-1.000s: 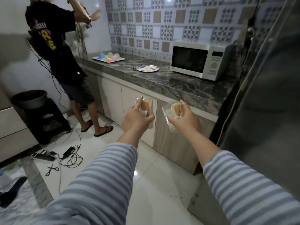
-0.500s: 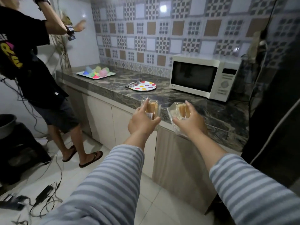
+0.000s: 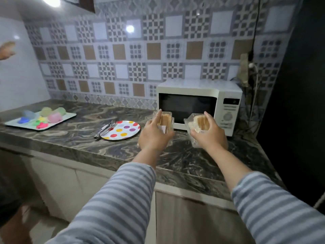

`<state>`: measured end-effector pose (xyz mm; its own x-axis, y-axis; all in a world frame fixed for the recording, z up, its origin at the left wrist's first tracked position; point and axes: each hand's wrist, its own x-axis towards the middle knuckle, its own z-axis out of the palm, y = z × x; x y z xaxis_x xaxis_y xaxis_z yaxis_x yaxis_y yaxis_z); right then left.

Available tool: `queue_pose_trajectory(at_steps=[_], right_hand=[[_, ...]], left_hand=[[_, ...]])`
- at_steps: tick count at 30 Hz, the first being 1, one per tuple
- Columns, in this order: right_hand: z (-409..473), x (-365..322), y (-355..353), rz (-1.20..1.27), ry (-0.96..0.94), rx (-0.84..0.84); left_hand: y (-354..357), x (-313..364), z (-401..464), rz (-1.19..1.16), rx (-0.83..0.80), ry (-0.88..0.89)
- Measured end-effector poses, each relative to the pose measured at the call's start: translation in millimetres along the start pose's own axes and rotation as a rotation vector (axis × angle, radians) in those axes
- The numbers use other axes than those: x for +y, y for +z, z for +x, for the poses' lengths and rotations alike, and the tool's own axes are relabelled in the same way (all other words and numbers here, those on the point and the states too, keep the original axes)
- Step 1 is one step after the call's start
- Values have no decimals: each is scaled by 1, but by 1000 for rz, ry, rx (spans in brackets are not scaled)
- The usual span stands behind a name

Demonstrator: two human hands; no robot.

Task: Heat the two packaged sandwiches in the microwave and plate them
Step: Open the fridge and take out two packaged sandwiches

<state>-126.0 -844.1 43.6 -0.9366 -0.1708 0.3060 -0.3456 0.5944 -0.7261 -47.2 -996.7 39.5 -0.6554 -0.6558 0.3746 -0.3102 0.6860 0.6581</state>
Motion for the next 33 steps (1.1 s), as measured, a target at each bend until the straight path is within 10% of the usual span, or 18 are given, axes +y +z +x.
queue_pose_trajectory(at_steps=[33], right_hand=[[437,-19,66,-224,126,208]], left_hand=[[211,118,433,-134,-191,165]])
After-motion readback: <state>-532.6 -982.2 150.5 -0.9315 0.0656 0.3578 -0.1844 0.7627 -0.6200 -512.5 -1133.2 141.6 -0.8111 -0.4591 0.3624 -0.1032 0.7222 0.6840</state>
